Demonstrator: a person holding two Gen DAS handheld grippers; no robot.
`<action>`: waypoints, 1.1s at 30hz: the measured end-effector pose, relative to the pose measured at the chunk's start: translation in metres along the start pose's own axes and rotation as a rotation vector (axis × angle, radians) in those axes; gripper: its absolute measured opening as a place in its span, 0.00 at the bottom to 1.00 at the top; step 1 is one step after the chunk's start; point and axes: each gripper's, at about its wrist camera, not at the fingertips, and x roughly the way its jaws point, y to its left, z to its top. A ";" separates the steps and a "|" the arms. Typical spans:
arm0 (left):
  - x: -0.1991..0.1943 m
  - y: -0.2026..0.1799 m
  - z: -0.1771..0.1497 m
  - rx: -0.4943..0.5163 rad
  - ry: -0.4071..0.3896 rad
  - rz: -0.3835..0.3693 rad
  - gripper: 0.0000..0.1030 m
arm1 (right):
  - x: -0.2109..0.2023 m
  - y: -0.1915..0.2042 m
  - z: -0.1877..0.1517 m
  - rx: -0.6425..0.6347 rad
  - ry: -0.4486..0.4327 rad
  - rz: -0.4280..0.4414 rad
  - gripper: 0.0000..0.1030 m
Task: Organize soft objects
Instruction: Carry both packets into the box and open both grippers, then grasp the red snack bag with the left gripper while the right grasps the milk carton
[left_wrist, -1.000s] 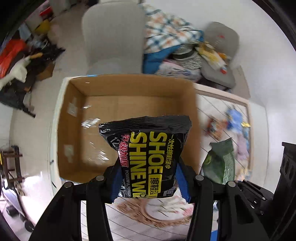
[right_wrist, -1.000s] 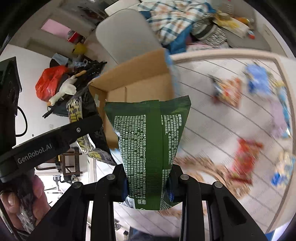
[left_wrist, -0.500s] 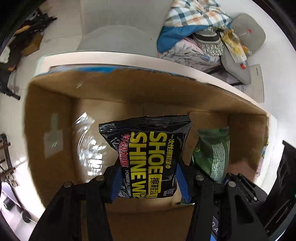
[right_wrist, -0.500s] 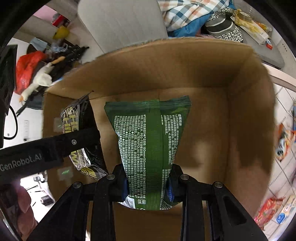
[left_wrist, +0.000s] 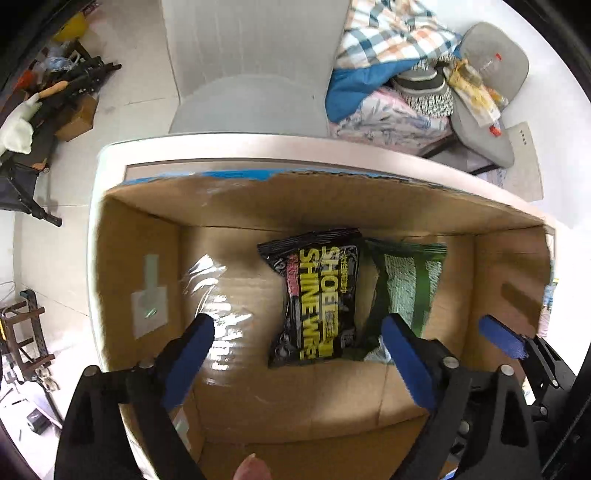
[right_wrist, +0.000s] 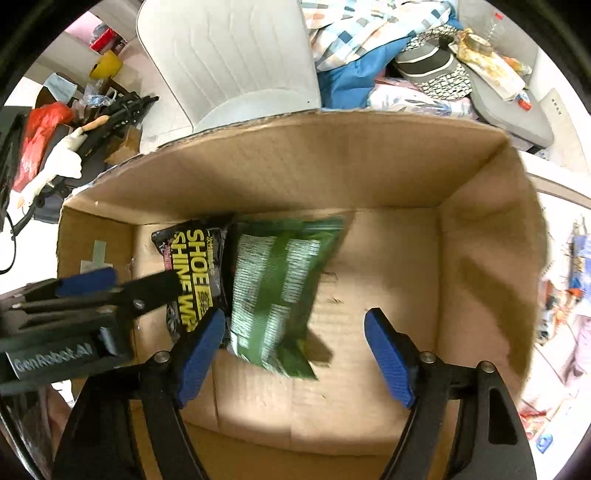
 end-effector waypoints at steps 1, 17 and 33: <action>-0.006 0.001 -0.003 -0.006 -0.010 -0.009 0.95 | -0.005 0.002 -0.004 -0.005 -0.006 -0.016 0.87; -0.100 0.015 -0.111 -0.028 -0.245 0.069 0.96 | -0.109 0.010 -0.114 -0.053 -0.139 -0.109 1.00; -0.165 0.010 -0.206 -0.024 -0.340 0.093 0.96 | -0.212 0.009 -0.216 -0.066 -0.246 -0.013 1.00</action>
